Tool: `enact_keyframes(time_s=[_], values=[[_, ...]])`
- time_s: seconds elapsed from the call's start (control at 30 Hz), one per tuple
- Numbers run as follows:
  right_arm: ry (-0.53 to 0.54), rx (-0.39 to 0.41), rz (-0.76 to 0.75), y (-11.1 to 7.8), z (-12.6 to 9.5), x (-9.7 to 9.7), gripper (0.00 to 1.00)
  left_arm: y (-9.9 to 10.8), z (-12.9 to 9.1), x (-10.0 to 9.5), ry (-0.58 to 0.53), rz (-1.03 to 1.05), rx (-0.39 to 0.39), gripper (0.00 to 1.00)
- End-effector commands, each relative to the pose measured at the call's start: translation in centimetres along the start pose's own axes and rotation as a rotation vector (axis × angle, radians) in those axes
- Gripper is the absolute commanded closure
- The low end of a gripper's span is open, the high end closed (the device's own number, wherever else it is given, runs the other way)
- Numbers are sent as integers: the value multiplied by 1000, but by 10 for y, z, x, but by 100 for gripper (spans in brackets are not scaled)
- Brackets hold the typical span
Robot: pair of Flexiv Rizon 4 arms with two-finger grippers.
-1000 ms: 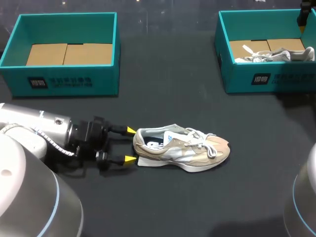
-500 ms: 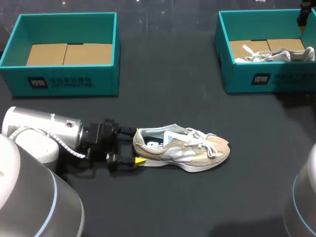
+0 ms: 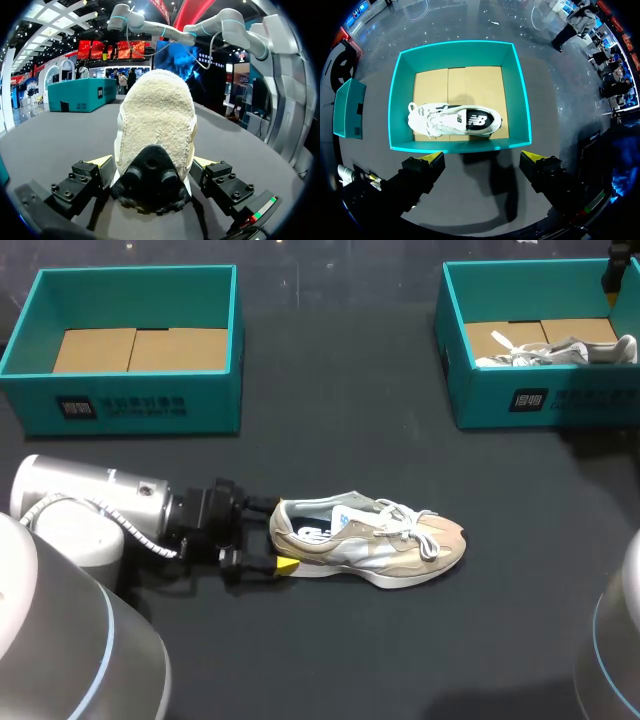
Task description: Take the shoe out of the shoebox, open the shoe tongue, remove and reinsert the insole, then place the shoe into the shoebox
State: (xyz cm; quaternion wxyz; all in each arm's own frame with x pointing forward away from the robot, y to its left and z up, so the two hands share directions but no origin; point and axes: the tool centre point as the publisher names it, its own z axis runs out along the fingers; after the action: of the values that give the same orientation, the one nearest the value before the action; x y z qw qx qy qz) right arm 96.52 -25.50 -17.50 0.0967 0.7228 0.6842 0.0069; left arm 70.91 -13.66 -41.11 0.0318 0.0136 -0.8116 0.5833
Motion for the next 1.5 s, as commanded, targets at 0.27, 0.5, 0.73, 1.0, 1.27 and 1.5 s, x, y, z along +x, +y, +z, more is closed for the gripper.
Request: enact_keyframes(time_s=[0.27, 0.5, 0.73, 1.0, 1.27, 1.5], values=[[-1, -1, 1, -1, -1, 0, 0, 1, 6, 1, 12, -6, 5, 0], [-1, -1, 1, -1, -1, 0, 0, 0, 14, 0, 13, -10, 12, 0], [-1, -1, 1, -1, -1, 0, 0, 1, 19, 0, 14, -7, 8, 0], [-1, -1, 1, -1, -1, 0, 0, 6, 22, -1, 12, -15, 6, 100], [-1, -1, 1, -1, -1, 0, 0, 7, 20, -2, 26, -24, 8, 100], [-1, -1, 1, -1, -1, 0, 0, 7, 20, -2, 26, -24, 8, 100]])
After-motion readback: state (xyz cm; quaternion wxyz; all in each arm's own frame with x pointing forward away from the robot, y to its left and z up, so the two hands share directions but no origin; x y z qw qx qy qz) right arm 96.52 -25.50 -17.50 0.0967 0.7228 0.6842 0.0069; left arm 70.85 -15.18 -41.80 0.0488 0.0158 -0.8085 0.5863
